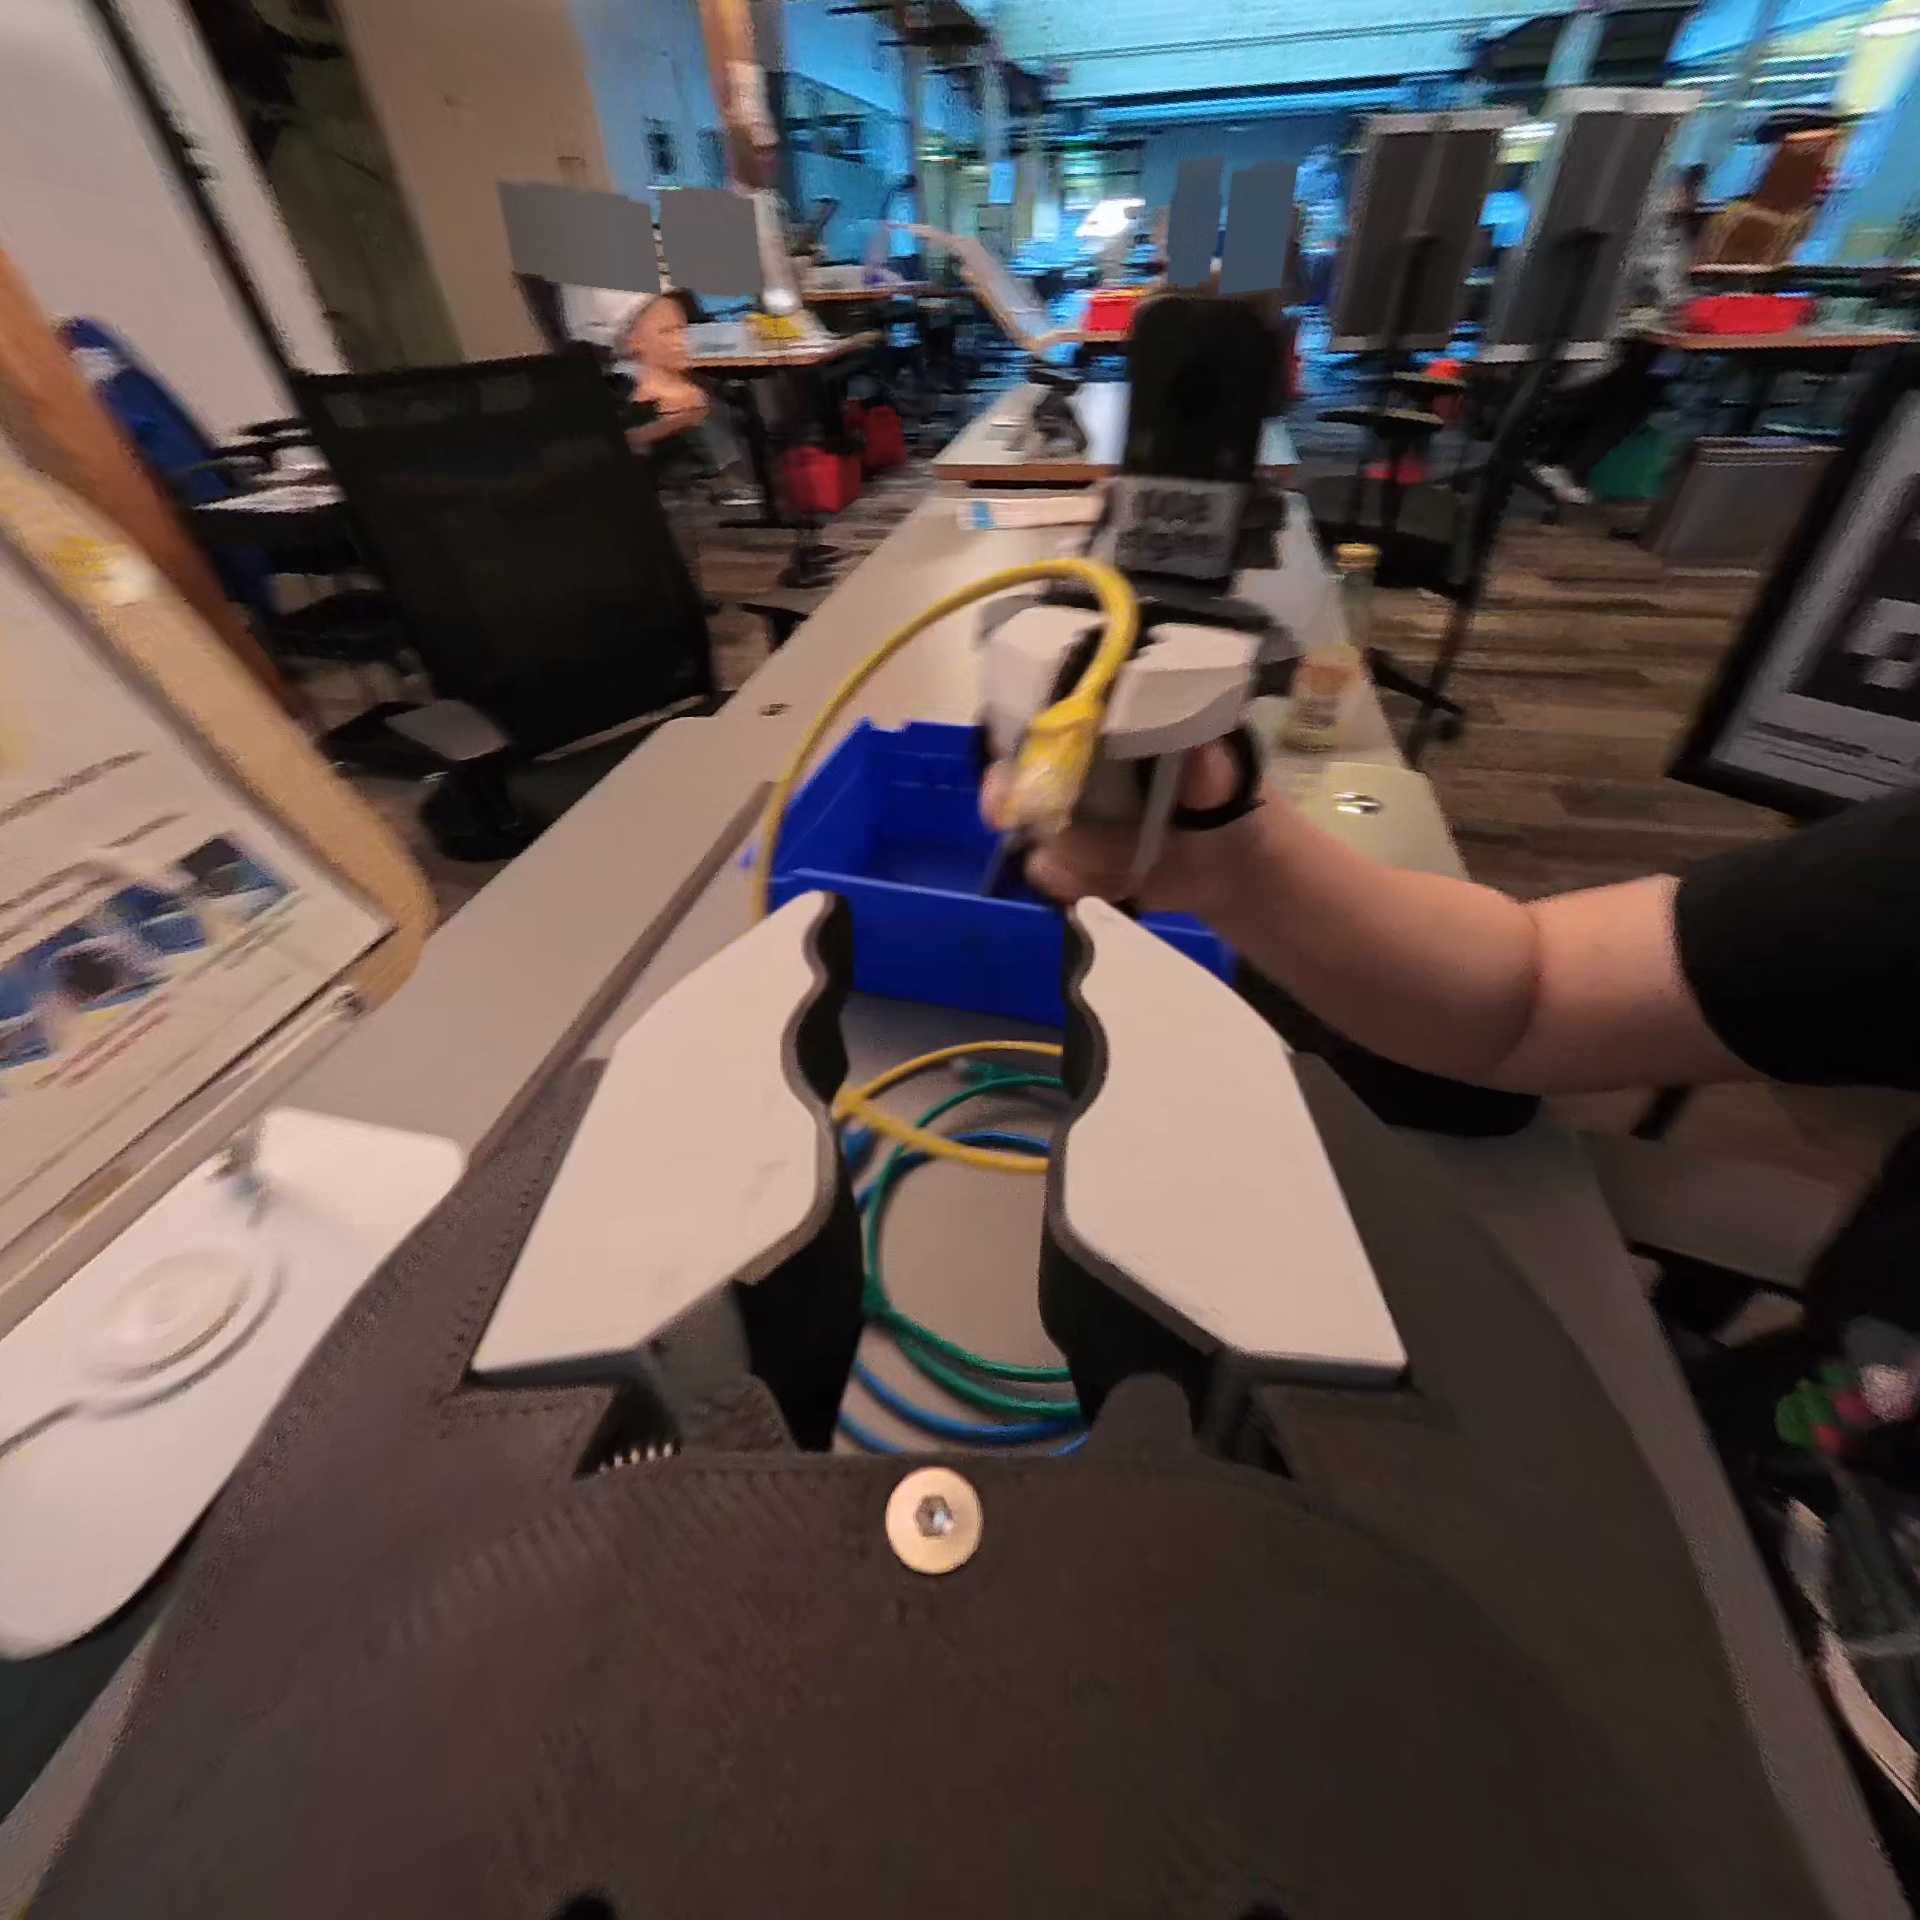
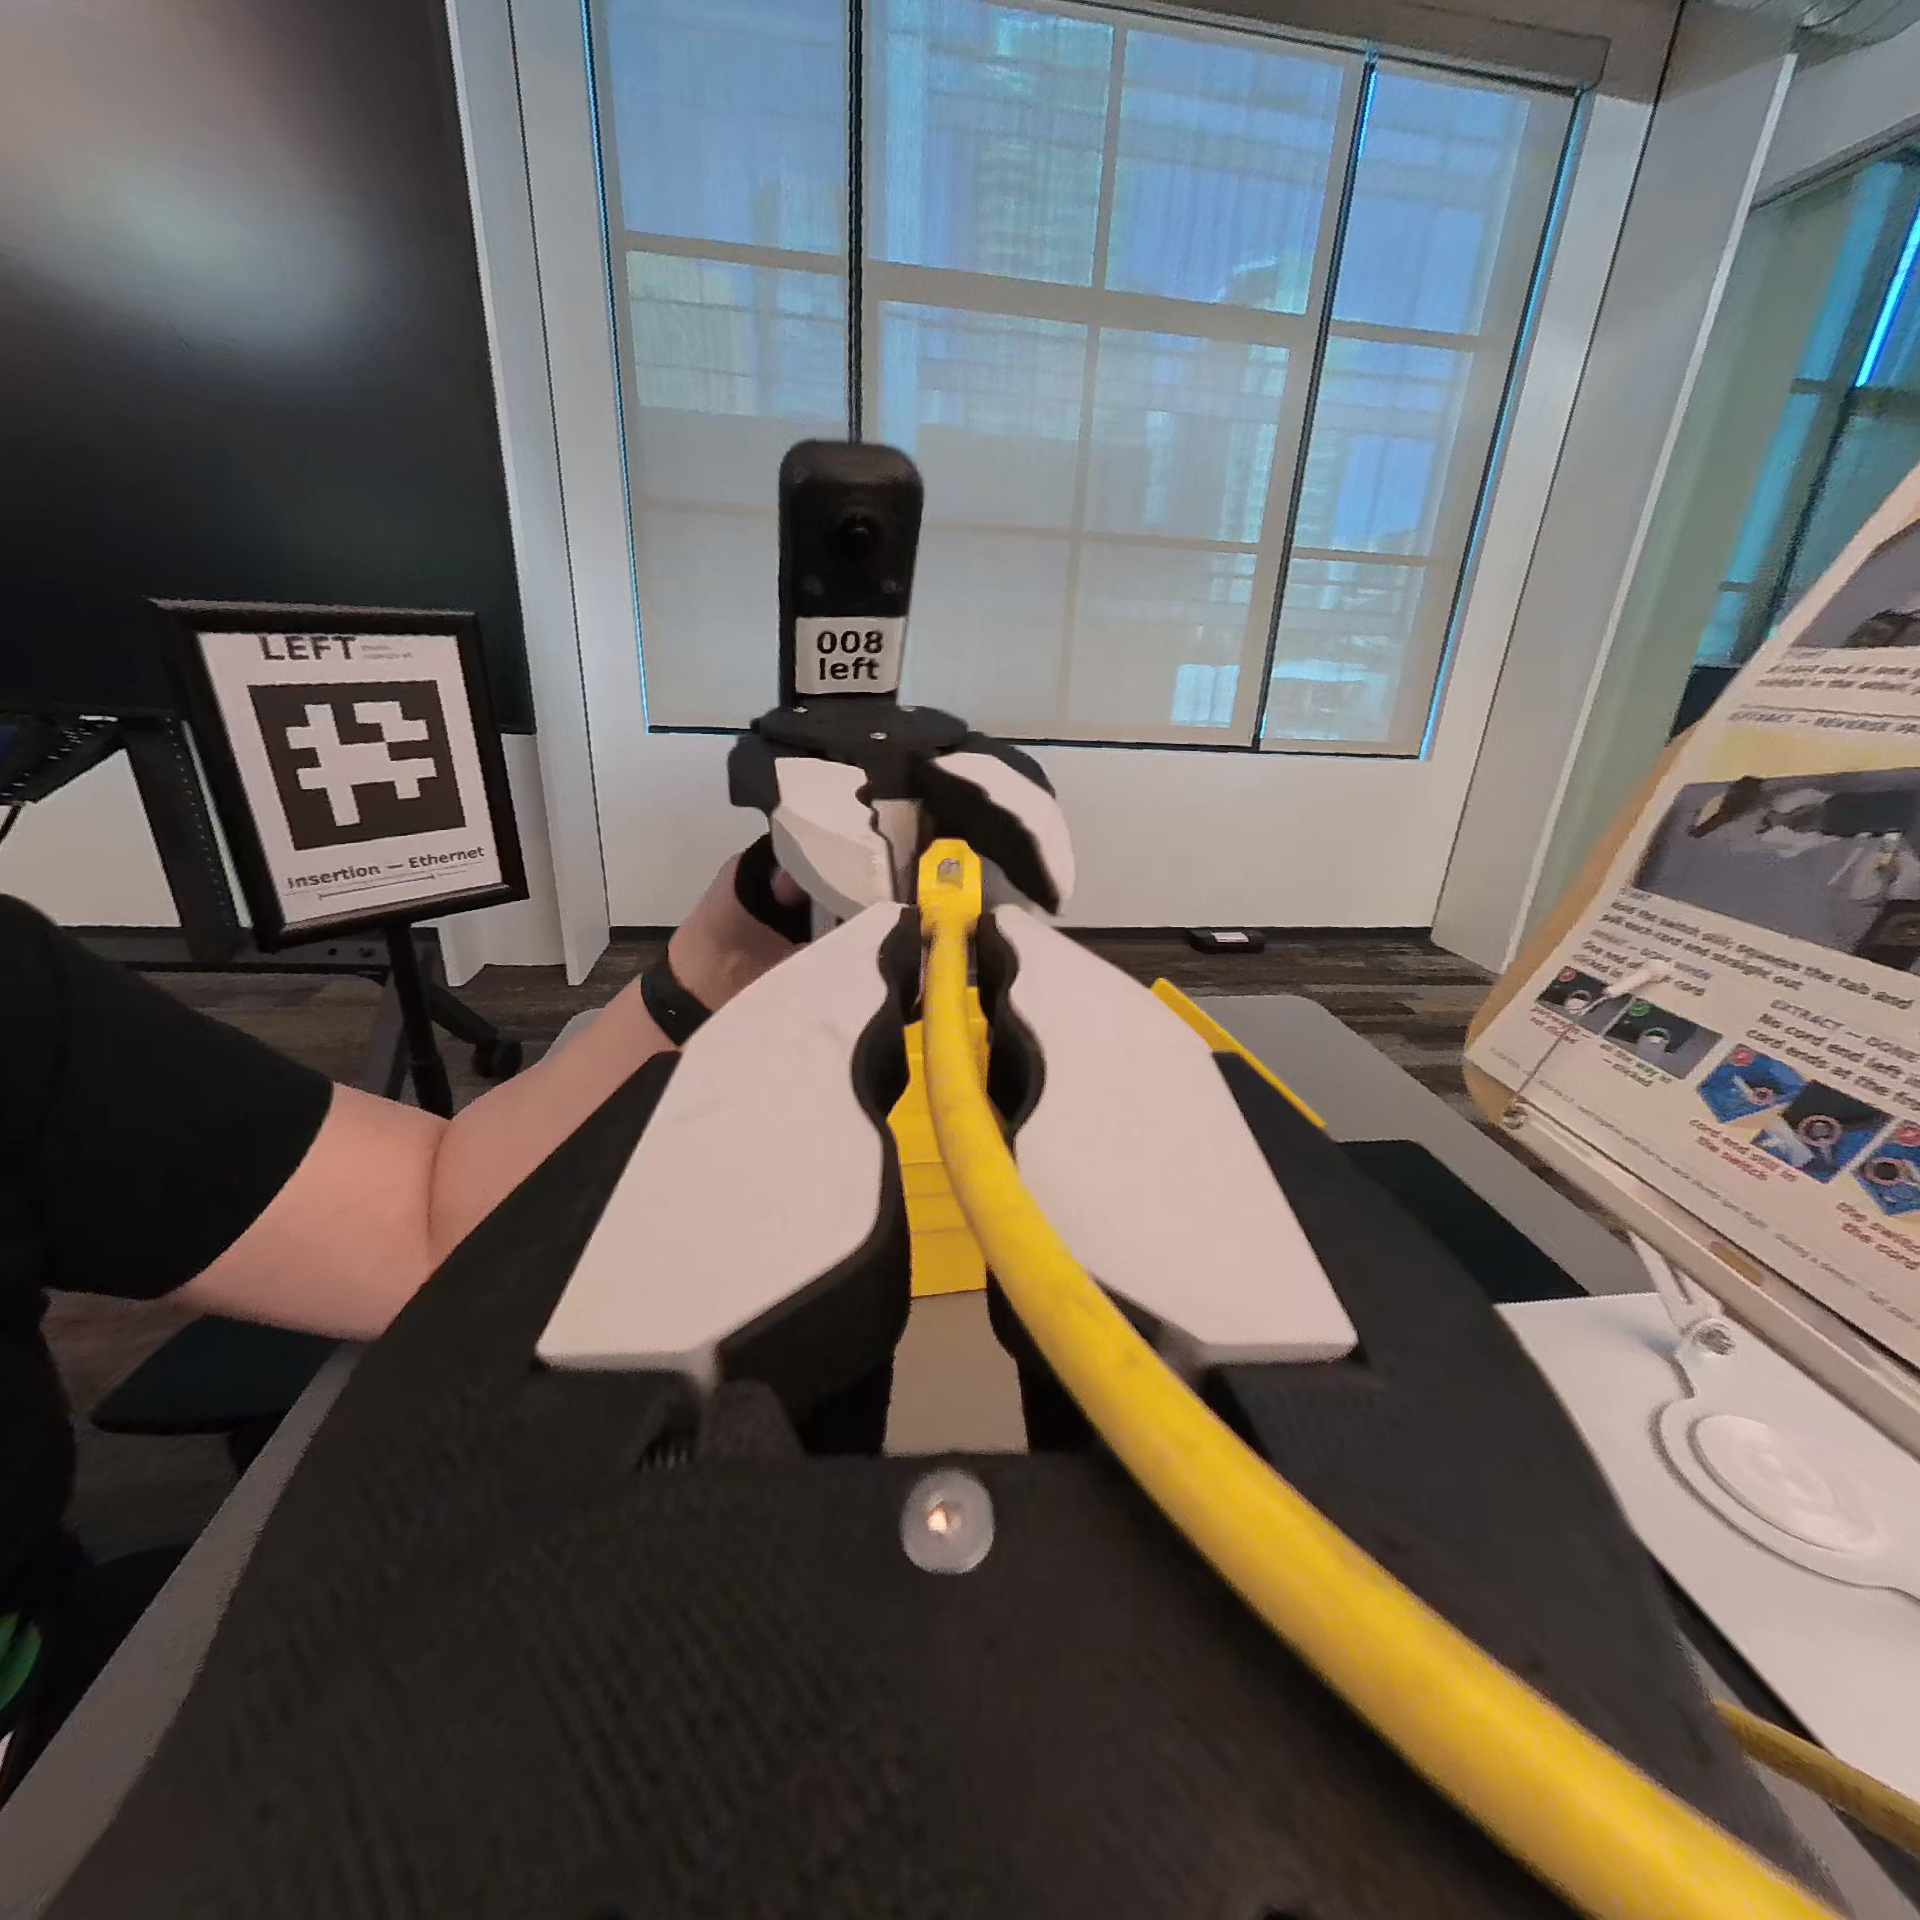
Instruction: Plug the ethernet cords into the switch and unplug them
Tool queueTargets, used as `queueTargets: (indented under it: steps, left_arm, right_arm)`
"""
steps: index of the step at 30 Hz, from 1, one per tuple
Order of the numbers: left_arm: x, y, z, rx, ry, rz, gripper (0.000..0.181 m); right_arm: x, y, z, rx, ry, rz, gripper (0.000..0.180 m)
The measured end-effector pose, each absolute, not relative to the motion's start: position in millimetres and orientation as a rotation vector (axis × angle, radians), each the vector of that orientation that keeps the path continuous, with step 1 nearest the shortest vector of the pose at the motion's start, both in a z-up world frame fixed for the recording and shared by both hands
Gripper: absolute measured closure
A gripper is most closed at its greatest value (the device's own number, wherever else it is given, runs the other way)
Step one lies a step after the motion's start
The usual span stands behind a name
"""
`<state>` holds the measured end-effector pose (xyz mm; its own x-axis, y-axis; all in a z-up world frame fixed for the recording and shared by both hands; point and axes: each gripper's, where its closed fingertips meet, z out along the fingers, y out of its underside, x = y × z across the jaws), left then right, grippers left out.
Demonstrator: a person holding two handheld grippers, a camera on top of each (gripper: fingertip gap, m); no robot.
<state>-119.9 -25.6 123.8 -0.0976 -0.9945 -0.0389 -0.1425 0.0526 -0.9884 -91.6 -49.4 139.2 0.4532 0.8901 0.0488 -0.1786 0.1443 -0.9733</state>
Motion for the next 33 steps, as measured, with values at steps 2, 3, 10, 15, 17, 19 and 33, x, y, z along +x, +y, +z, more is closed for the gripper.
queueTargets:
  steps: [2,3,10,15,17,19,33]
  left_arm:
    - [-124.8,-1.2,114.6,-1.315,1.325,-1.022,0.132]
    - [-124.9,6.0,105.5,-1.345,1.325,-0.958,0.127]
    - [-111.9,51.9,9.8,-1.645,1.441,-0.49,0.111]
    - [-96.8,65.9,-43.6,-1.77,1.466,-0.357,0.098]
    - [-99.5,73.0,-65.3,-1.822,1.483,-0.292,0.09]
    - [-100.4,76.9,-81.1,-1.856,1.471,-0.285,0.091]
    - [-100.1,92.7,-124.9,-1.955,1.111,-0.716,0.075]
  right_arm:
    - [-83.5,-53.4,146.7,-1.158,-0.763,0.873,0.168]
    - [-79.8,-57.3,151.9,-1.145,-0.763,0.865,0.168]
    - [-54.6,-91.1,183.1,-1.08,-0.808,0.72,0.169]
    - [-43.3,-109.6,197.8,-1.026,-0.816,0.724,0.169]
    - [-41.0,-114.1,200.7,-1.013,-0.82,0.737,0.168]
    - [-38.1,-118.1,204.4,-0.993,-0.816,0.751,0.168]
    - [-25.5,-133.3,214.5,-0.937,-0.809,0.808,0.168]
